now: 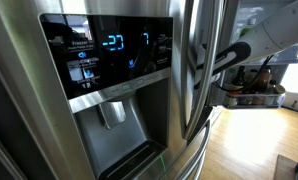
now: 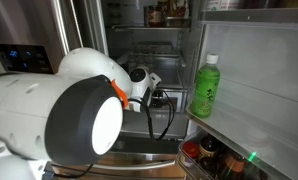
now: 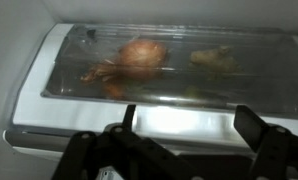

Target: Push the bottom tray in the fridge in

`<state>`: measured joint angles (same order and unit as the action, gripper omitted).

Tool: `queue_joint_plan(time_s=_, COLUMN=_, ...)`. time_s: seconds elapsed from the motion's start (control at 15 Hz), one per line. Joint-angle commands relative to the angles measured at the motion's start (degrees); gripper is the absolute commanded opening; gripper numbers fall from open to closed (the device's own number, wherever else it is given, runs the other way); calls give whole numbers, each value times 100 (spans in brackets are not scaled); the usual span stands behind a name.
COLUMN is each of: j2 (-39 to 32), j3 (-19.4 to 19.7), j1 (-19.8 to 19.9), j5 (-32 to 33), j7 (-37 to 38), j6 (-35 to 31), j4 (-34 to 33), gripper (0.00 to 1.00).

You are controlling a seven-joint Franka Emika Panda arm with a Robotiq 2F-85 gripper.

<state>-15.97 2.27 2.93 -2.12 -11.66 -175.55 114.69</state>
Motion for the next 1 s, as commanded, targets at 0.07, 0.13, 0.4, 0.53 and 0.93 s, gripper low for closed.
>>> queue_joint_plan(time_s=0.07, j2=886, j3=33, j1=31, j5=102, j7=401, j6=863, j4=328, gripper=100)
queue_joint_plan(time_s=0.13, j2=1069, j3=53, j1=18, j5=116, j7=464, j6=1071, j4=360, gripper=100)
queue_joint_plan(time_s=0.4, j2=1741, j3=193, j1=-31, j5=500, j7=956, j6=1984, j4=452, gripper=100)
queue_joint_plan(time_s=0.53, j2=2028, j3=171, j1=37, j5=723, j7=1190, j6=2613, j4=413, gripper=100)
queue_joint_plan(time_s=0.93, j2=2790, j3=52, j1=73, j5=863, j7=1637, j6=4428, j4=338, gripper=100)
